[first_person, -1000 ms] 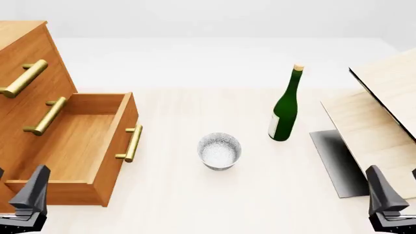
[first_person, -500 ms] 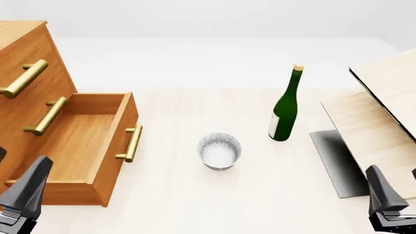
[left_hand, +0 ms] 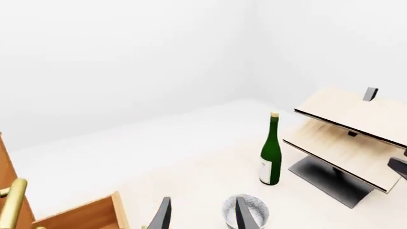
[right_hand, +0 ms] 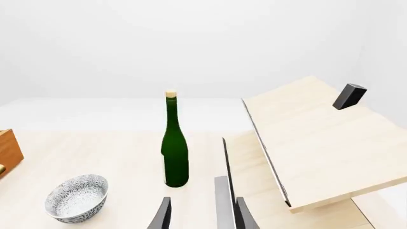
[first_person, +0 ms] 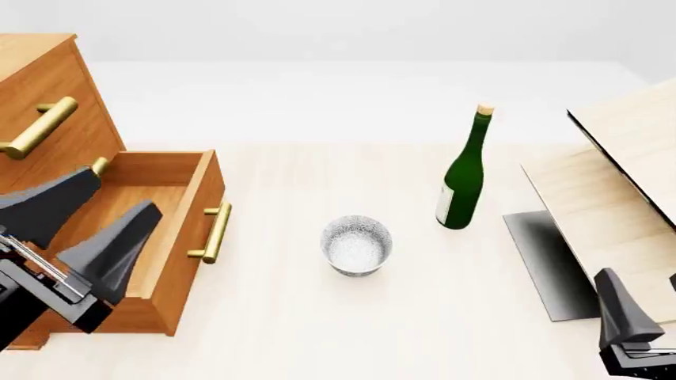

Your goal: Put the bowl in the bottom drawer of the cabinet.

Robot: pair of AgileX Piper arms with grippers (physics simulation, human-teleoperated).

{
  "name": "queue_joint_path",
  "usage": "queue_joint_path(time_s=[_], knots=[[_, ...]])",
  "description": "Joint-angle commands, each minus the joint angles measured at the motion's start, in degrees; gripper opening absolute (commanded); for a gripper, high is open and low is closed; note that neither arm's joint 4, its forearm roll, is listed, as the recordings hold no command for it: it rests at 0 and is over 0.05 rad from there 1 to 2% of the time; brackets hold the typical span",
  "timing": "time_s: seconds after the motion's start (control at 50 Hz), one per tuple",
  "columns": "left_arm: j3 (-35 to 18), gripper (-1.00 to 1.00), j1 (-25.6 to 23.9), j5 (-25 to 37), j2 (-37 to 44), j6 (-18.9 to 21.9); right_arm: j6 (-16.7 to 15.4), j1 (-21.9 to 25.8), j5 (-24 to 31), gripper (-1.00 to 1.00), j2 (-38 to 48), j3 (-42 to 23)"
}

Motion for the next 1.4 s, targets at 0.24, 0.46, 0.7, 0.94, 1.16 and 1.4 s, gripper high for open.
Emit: queue_joint_path(time_s=[0.24,0.46,0.7,0.94,1.16,1.4], knots=[[-15.4,1.0,-6.4,3.0,18.7,5.4,0.0,0.0,0.0,1.0,0.0,0.0],[-22.1,1.0,-6.0,8.3,23.8,2.8,0.0,0.0,0.0,1.0,0.0,0.0],[-27.1,1.0,-8.5,11.6,30.3,2.2,0.0,0.0,0.0,1.0,0.0,0.0],[-32.4,1.0,-9.9,16.1,35.6,1.9,0.0,0.0,0.0,1.0,0.0,0.0],[-37.5,1.0,-10.5,21.1,41.3,3.3,0.0,0.0,0.0,1.0,0.0,0.0],[-42.8,1.0,-11.9,27.2,45.6,0.4,0.0,0.0,0.0,1.0,0.0,0.0]])
